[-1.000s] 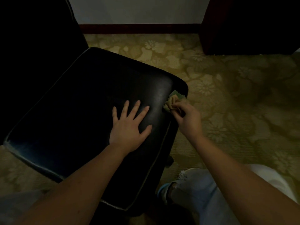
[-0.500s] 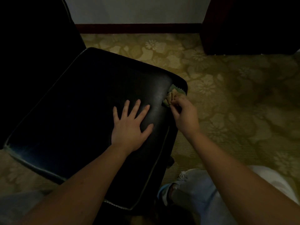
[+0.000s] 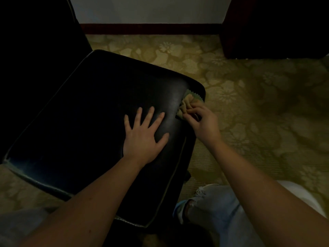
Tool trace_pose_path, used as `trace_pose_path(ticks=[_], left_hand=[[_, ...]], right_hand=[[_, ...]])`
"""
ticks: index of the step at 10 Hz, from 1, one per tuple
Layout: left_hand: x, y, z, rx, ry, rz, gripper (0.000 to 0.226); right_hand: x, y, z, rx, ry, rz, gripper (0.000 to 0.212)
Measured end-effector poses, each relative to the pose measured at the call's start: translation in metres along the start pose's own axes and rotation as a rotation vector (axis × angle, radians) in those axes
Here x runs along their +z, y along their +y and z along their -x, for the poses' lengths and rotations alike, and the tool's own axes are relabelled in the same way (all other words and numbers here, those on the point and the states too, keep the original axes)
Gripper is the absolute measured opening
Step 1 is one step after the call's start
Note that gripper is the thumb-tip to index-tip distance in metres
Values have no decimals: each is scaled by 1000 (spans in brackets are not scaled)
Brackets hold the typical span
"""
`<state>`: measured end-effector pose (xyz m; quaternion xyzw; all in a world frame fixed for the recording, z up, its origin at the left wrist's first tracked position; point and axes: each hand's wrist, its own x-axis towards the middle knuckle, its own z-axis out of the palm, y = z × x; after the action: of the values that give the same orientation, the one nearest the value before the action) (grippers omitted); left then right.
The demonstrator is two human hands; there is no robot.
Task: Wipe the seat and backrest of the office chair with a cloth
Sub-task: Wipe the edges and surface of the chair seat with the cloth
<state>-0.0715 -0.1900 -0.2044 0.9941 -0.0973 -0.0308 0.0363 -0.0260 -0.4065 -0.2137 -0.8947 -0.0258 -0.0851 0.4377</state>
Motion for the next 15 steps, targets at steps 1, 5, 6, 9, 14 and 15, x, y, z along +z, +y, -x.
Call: trace_pose_path(ticks=[1,5,6,9,14,15], left_hand=[[0,0,0,-1,-4,8,75],[2,2,-2,-10,16,13,73],[2,1,-2,-11,18,18,74],[-1,4,-5,-23,4,16,76],[1,7,-11,-59,-6,23,77],[1,8,-12,-66,1,31,78]], right_hand=[[2,2,12,-39,0,28,16],[3,0,12,-11,62,15,15],[0,6,24,-41,34,17,16],[-7,3,-5,32,16,80,16],[-4,5,-10,74,-23,134,15],[0,-5,9,32,5,121,13]])
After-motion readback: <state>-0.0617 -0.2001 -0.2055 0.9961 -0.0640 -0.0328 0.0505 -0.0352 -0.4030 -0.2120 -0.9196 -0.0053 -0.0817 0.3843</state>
